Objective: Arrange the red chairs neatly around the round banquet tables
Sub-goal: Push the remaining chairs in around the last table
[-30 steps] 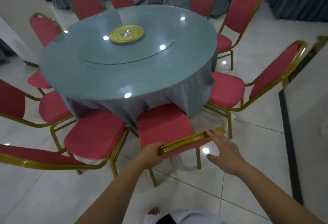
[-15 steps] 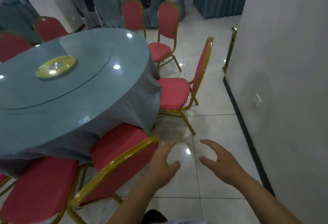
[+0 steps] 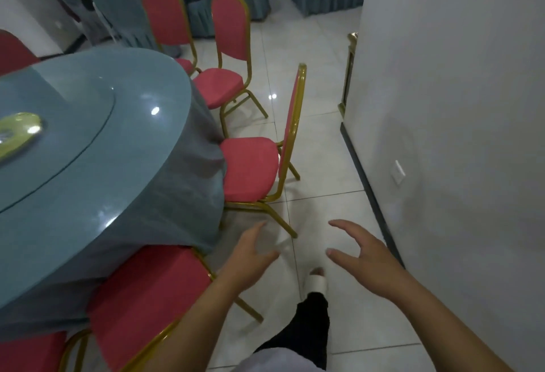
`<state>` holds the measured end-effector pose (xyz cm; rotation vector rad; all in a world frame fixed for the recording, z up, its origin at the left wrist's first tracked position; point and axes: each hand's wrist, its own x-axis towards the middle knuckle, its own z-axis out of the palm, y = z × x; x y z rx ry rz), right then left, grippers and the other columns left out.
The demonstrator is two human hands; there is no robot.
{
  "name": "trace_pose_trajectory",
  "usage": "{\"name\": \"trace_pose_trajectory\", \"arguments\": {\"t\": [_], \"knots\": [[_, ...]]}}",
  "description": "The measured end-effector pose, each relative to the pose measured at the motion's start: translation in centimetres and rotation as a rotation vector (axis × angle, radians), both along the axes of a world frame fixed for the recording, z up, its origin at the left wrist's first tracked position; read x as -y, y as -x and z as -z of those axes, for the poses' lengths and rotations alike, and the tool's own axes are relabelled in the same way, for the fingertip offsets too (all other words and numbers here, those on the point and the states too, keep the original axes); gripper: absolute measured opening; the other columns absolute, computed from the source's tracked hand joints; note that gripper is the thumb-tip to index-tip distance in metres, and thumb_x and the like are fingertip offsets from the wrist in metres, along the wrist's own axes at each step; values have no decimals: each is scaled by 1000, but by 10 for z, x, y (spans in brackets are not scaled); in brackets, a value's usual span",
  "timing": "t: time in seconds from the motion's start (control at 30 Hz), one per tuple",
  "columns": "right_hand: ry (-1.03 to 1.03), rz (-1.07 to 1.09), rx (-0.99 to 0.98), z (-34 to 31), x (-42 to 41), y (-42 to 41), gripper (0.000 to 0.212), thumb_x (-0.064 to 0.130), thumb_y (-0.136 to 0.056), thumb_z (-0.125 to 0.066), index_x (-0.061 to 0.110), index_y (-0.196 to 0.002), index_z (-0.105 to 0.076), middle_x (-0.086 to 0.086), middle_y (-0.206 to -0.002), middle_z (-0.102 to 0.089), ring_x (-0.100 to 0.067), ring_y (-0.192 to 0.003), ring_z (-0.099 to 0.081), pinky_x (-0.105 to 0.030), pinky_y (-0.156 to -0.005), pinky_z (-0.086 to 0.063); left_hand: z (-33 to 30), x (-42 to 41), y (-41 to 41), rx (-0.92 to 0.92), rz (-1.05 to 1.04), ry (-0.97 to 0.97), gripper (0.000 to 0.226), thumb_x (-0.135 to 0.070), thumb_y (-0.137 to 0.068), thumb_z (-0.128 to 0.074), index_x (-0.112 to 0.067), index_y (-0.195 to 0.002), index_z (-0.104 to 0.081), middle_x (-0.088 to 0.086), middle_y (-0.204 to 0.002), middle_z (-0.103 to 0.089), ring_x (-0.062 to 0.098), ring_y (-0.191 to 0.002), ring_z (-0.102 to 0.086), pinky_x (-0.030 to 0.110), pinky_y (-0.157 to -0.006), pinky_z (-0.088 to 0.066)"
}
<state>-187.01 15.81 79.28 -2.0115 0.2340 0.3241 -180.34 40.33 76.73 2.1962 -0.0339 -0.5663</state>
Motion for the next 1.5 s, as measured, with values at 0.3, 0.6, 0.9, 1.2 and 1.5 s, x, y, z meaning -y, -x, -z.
{"name": "trace_pose_trajectory", "arguments": {"t": [0.3, 0.6, 0.9, 1.2, 1.5], "knots": [[205, -122, -8, -42, 77, -211, 58, 40, -91, -66, 37, -143, -43, 15, -150, -40, -4, -136, -37, -26, -110, -32, -25, 100, -219, -25, -100, 171, 64, -22, -89, -71, -34, -143, -38, -24, -119, -36, 5, -118, -37, 30, -98, -39], [361, -340, 21, -46, 116, -368, 67, 42, -91, -65, 44, -149, -30, 11, -161, -20, -12, -147, -21, -38, -116, -28, -11, 148, -331, -172, -177, 144, 83, -26, -85, -76, -24, -152, -27, 1, -148, -37, 24, -133, -42, 38, -103, -42], [818, -896, 316, -16, 113, -566, 78, 43, -87, -67, 46, -150, -20, -1, -165, 1, -31, -150, 9, -56, -118, -5, 25, 198, -375, -124, -455, -9, 78, -1, -80, -57, -39, -147, -42, -3, -93, -63, 14, -76, -60, 12, -57, -42], [833, -1253, 524, 0, 110, -644, 19, 25, -86, -63, 36, -101, -65, 12, -107, -59, -18, -118, -49, -53, -118, -14, 25, 211, -373, -199, -632, -91, 81, 5, -74, -52, -46, -136, -52, 2, -94, -69, 16, -76, -68, 13, -55, -50], [762, -1320, 471, 9, 114, -632, 23, 21, -81, -70, 41, -92, -69, 22, -98, -57, -11, -116, -46, -49, -118, -13, 18, 227, -341, -183, -645, -159, 76, 3, -78, -52, -45, -136, -51, 3, -103, -69, 26, -88, -68, 38, -74, -60]]}}
